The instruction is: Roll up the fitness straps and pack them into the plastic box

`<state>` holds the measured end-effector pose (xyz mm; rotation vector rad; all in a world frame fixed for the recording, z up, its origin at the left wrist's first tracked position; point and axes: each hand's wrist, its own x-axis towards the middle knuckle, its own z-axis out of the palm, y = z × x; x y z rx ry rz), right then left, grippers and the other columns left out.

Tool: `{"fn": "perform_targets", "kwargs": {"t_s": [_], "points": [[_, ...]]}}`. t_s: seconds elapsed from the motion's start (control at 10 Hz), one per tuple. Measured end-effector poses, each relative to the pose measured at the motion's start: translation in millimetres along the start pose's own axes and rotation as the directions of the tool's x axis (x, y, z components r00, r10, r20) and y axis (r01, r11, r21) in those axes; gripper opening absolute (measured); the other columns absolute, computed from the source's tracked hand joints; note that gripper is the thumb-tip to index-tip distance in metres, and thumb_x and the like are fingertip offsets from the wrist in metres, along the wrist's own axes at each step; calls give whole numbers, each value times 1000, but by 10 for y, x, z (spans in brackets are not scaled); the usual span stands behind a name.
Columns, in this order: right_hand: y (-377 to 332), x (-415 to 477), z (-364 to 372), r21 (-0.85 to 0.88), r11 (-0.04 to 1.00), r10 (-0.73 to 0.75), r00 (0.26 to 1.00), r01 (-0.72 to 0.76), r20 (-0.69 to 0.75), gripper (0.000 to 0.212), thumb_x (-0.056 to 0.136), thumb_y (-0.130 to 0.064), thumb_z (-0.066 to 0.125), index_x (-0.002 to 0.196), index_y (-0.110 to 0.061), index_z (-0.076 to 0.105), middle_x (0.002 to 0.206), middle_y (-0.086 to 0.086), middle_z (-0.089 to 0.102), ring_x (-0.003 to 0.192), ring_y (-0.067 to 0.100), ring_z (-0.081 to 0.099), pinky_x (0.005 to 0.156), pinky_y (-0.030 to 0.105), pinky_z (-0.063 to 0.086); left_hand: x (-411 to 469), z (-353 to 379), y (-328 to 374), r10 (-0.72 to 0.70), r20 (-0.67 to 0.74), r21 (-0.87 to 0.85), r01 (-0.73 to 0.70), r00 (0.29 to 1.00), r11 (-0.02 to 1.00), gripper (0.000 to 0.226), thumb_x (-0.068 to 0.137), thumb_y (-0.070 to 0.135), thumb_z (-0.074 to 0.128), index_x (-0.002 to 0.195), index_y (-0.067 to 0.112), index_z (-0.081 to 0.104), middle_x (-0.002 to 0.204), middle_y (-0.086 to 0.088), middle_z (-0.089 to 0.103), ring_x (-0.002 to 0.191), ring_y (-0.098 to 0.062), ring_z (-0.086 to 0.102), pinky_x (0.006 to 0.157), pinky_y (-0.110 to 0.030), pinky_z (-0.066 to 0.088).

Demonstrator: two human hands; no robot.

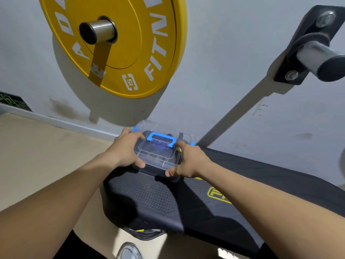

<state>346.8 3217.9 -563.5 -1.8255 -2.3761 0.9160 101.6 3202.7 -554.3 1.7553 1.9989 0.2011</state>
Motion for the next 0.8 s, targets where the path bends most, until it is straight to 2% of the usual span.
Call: {"fn": "perform_targets", "kwargs": {"t_s": [0.1, 0.2, 0.3, 0.4, 0.5, 0.6, 0.7, 0.8], "points": [[-46, 145, 14, -86, 995, -46, 998, 44, -32, 107, 72, -65, 90, 159, -30, 37, 134, 12, 64, 127, 35, 58, 96, 38, 52, 64, -5, -55, 39, -56, 57, -36, 998, 998, 96, 64, 34, 105, 147, 26, 58, 140, 2, 42, 124, -29, 57, 109, -42, 49], [-40, 242, -38, -195, 980, -48, 999, 51, 20, 105, 77, -70, 83, 158, -26, 32, 118, 12, 62, 119, 36, 59, 88, 40, 50, 117, 20, -51, 81, -63, 145, -71, 995, 987, 79, 72, 35, 101, 140, 24, 63, 128, 5, 46, 119, -28, 58, 108, -44, 50], [-52, 251, -48, -295, 953, -54, 997, 67, 50, 102, 85, -74, 73, 160, -23, 26, 113, 14, 59, 123, 39, 57, 89, 43, 51, 136, 31, -9, 83, -29, 197, -76, 996, 977, 68, 81, 32, 95, 139, 22, 61, 133, 2, 47, 121, -32, 54, 107, -47, 50], [-50, 208, -10, -345, 937, -2, 992, 46, 126, 105, 94, -75, 59, 169, -26, 4, 146, 34, 45, 135, 48, 50, 110, 51, 48, 108, 22, 164, 61, 3, 350, -58, 998, 935, 54, 89, 32, 88, 134, 19, 60, 135, -6, 51, 126, -38, 52, 105, -50, 51], [-42, 60, -126, -439, 895, 4, 983, 77, 181, 99, 101, -61, 59, 171, -34, -5, 158, 29, 38, 134, 46, 57, 108, 49, 49, 22, 7, 475, 125, 81, 427, -148, 989, 892, 45, 93, 40, 82, 132, 25, 65, 135, -5, 60, 127, -34, 58, 103, -47, 53], [-3, -171, -322, -435, 890, -92, 989, 133, 114, 56, 105, -48, 55, 154, -22, 47, 141, 16, 64, 127, 39, 62, 90, 41, 49, -133, 28, 848, 245, 193, 327, -297, 950, 897, 41, 96, 44, 75, 134, 31, 67, 131, 2, 65, 123, -26, 62, 100, -42, 54], [57, -548, -578, -356, 934, -55, 996, 28, -66, 30, 105, -32, 50, 126, -16, 67, 126, 19, 68, 115, 43, 65, 80, 38, 48, -343, 14, 1197, 344, 218, 228, -391, 913, 892, 18, 99, 39, 70, 110, 25, 68, 109, 2, 69, 104, -24, 66, 92, -40, 56], [58, -1025, -937, -210, 976, -138, 910, 59, -390, 23, 103, -24, 52, 97, -9, 69, 99, 16, 74, 99, 43, 69, 76, 38, 53, -611, 26, 1541, 456, 222, 253, -503, 862, 827, 18, 102, 33, 66, 98, 15, 68, 101, -3, 72, 99, -26, 66, 81, -35, 52]]}}
